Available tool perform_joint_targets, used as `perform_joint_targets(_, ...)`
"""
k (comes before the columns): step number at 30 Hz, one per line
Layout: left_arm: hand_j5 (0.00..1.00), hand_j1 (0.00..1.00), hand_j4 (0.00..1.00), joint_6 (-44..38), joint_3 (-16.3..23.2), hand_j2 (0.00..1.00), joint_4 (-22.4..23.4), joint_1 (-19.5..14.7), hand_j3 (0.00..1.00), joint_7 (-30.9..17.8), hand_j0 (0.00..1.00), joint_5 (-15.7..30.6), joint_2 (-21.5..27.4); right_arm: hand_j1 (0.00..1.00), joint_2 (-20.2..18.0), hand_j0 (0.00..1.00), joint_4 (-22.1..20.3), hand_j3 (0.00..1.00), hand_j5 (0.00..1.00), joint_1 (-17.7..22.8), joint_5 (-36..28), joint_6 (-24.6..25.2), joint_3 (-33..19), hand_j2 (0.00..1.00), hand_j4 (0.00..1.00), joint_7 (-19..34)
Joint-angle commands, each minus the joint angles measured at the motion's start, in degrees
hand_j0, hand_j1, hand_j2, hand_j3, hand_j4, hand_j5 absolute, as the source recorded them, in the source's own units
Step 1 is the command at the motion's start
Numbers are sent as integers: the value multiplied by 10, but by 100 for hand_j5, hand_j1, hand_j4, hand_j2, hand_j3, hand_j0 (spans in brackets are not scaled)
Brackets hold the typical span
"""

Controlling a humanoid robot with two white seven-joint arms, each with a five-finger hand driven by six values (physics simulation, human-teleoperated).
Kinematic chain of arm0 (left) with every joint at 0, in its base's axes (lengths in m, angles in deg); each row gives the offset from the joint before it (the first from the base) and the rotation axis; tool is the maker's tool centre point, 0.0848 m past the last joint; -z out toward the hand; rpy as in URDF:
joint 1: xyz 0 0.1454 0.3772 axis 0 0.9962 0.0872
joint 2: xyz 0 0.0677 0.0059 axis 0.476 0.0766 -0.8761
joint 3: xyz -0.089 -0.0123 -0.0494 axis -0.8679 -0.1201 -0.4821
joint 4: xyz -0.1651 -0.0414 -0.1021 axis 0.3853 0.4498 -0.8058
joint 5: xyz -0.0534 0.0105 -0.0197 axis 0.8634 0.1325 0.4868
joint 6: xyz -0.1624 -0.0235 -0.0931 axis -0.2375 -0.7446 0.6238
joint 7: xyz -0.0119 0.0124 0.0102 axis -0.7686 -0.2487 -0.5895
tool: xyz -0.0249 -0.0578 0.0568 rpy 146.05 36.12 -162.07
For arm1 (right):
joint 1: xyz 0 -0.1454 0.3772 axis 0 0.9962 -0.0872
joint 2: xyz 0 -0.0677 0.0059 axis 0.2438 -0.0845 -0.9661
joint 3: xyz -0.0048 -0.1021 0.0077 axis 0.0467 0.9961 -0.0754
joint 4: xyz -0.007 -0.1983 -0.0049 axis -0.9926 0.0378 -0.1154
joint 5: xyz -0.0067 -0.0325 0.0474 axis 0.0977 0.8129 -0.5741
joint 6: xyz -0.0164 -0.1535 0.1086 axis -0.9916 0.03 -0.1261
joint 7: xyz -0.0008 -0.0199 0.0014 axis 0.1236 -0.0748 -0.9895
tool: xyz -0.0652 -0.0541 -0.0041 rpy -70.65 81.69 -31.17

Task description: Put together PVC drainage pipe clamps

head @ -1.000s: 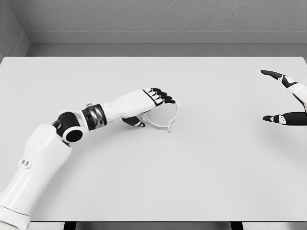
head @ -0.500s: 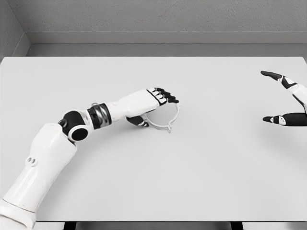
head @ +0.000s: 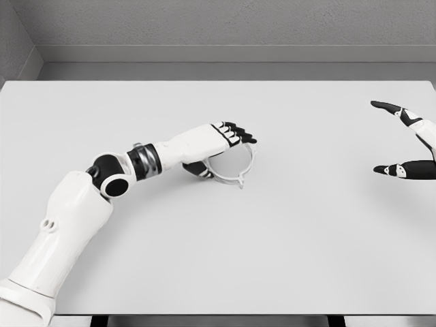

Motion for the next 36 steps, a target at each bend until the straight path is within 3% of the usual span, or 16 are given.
perform_joint_targets(1,100,100,100,-1,0,100,4,0,100,0,100,4,-1,100,-1,100,0,100,100,0,-5,1,0,100,100,0)
perform_joint_targets(12,100,100,100,-1,-1,100,6,-4,100,0,100,5,-5,100,-1,100,-1,100,100,1,-5,1,-1,100,100,0)
perform_joint_targets(22,100,100,100,-1,-9,100,33,-47,100,1,100,11,2,100,11,100,-5,100,100,-8,-1,1,6,100,100,2)
perform_joint_targets(25,100,100,100,-1,-12,100,51,-71,100,3,100,25,29,100,10,100,6,100,100,-8,0,1,5,100,100,3)
perform_joint_targets(26,100,100,100,-1,-12,100,51,-73,100,3,100,60,63,100,5,100,53,100,100,-8,-1,1,5,100,100,1)
perform_joint_targets(27,100,100,100,-1,-11,100,51,-75,100,3,100,81,91,100,5,100,78,100,100,-21,1,1,6,100,100,5)
perform_joint_targets(33,100,100,100,-1,-8,100,50,-73,100,3,100,151,193,100,4,100,113,100,100,-108,20,1,44,100,100,4)
perform_joint_targets(34,100,100,100,-1,-8,100,50,-72,100,3,100,163,206,100,4,100,112,100,100,-129,54,1,54,100,100,5)
perform_joint_targets(36,100,100,100,-1,-8,100,50,-70,100,3,100,179,230,100,17,100,148,100,100,-213,164,1,92,100,100,3)
